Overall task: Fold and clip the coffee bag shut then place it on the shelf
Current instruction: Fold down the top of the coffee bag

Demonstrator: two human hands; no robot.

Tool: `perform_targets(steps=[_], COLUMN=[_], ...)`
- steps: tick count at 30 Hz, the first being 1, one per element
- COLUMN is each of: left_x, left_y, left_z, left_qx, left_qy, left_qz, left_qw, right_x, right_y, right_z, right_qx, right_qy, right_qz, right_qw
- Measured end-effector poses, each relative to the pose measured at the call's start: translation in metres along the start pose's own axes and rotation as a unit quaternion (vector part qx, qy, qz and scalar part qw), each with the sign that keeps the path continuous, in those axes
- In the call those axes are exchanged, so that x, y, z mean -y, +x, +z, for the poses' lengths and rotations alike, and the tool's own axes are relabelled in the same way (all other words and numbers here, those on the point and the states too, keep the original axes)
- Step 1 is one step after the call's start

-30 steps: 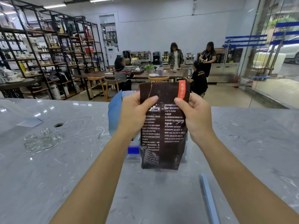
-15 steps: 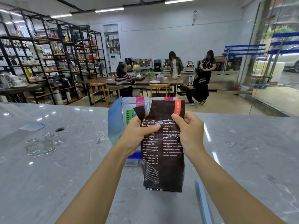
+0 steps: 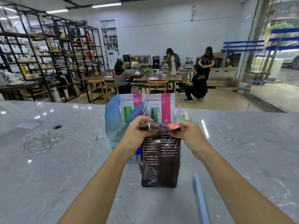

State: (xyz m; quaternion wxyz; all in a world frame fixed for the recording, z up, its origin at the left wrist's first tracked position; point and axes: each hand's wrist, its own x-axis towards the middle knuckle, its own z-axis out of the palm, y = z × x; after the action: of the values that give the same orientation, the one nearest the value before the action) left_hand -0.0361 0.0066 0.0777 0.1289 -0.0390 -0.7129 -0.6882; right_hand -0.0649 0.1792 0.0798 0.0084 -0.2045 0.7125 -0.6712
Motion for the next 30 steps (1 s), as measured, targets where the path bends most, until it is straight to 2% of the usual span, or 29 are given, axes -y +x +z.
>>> perform_targets(steps=[4, 9, 15, 19, 21, 23, 24, 27, 30], left_x=[0.005, 0.010, 0.003, -0.009, -0.013, -0.014, -0.014, -0.012, -0.010], left_y=[-0.007, -0.010, -0.007, 0.003, 0.001, -0.005, -0.008, -0.006, -0.005], left_z=[-0.009, -0.017, -0.022, -0.026, -0.033, -0.042, -0.044, -0.032, -0.023], left_qx=[0.055, 0.036, 0.046, 0.054, 0.109, 0.183, 0.188, 0.097, 0.064], left_qy=[-0.028, -0.044, 0.000, 0.076, 0.049, -0.023, -0.029, 0.030, 0.062], left_qz=[0.009, 0.064, 0.034, -0.030, -0.023, -0.059, -0.077, -0.071, -0.008], left_qw=[0.998, 0.996, 0.998, 0.995, 0.993, 0.981, 0.979, 0.992, 0.996], right_x=[-0.003, -0.004, -0.003, 0.003, 0.002, -0.002, -0.002, -0.005, -0.004], right_y=[0.002, 0.002, 0.002, 0.005, 0.004, 0.002, 0.000, 0.001, 0.003], right_z=[0.001, 0.000, -0.005, -0.007, -0.007, -0.005, -0.002, 0.001, 0.002], right_qx=[-0.007, 0.041, 0.031, 0.048, 0.042, 0.035, 0.029, 0.018, 0.011], right_qy=[-0.021, 0.015, 0.022, 0.019, -0.006, -0.028, -0.017, 0.028, 0.060], right_qz=[-0.012, -0.043, -0.030, -0.032, -0.048, -0.076, -0.076, -0.070, -0.041], right_qw=[1.000, 0.998, 0.999, 0.998, 0.998, 0.996, 0.997, 0.997, 0.997])
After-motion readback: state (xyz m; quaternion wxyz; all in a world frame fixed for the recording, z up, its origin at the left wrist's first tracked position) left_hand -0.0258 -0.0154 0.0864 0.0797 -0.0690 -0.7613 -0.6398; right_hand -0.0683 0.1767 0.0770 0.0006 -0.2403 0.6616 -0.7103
